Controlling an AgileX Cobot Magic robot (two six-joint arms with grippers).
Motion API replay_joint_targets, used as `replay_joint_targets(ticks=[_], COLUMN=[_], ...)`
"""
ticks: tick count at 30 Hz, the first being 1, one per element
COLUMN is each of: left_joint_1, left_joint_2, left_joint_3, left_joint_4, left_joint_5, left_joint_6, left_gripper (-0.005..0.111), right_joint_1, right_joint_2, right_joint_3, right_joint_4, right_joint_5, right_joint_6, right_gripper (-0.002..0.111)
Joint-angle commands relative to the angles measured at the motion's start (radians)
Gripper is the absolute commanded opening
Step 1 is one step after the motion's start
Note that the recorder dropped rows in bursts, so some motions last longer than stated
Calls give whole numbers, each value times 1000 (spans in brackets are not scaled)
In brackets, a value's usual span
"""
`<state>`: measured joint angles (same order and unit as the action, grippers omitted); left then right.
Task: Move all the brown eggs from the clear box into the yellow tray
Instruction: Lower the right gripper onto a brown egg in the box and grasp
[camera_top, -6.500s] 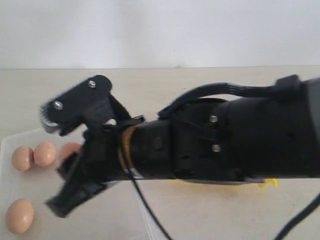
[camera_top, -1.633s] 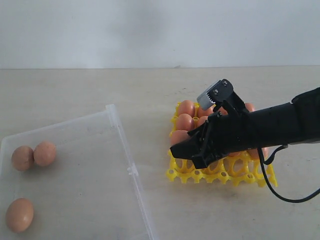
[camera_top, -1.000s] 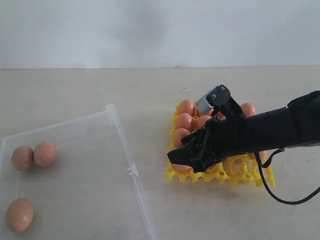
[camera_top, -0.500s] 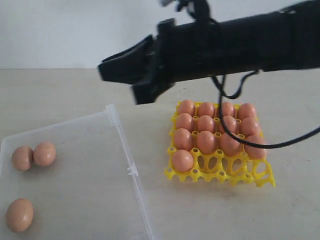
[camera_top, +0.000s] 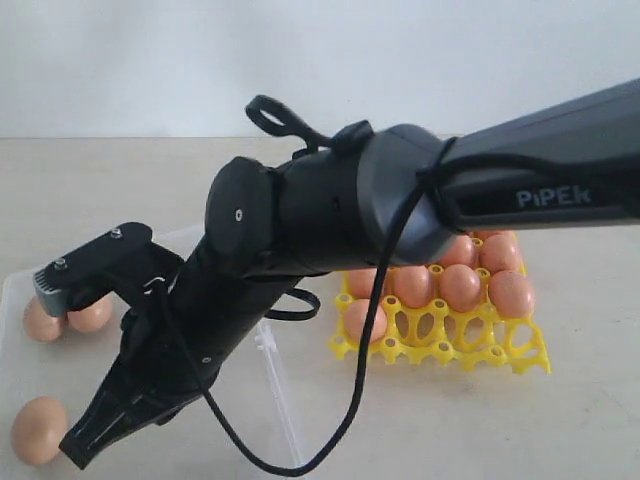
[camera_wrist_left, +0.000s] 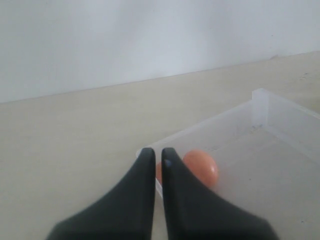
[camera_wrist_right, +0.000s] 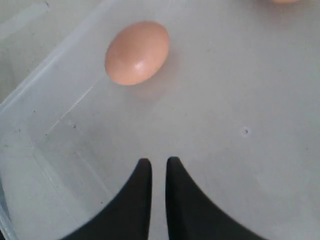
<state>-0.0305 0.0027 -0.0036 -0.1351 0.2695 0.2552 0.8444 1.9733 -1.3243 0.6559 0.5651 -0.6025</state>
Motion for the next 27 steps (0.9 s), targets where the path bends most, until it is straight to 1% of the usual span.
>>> replay_joint_targets(ticks=[1,4,6,7,10,12,16,19,27], left_joint_1=[-3,-3,-3,-3,-3,-3,-3,-3,-3], left_joint_2=[-3,-3,-3,-3,-3,-3,-3,-3,-3], left_joint_3=[4,4,4,4,4,4,4,4,4], left_joint_4=[-7,-7,-7,-7,-7,-7,-7,-7,-7], left_joint_5=[-7,-7,-7,-7,-7,-7,-7,-7,-7], left_joint_6=[-1,-1,-1,-1,-1,-1,-1,-1,-1], left_gripper=[4,4,4,4,4,4,4,4,4], right_joint_1=[5,5,5,5,5,5,5,5,5], right_joint_2=[3,3,5,7,33,69,166,215,277], right_joint_3=[-14,-14,-14,-14,-32,-66,-170,-220,-246], right_joint_4=[46,166,262,313,398,423,435,435,436], right_joint_5=[-35,-121,-170,-196,-210,-169,-87,-57,-41], right_joint_6=[51,51,51,51,51,58,134,196,231], right_gripper=[16,39,49,50,50,50,50,50,50])
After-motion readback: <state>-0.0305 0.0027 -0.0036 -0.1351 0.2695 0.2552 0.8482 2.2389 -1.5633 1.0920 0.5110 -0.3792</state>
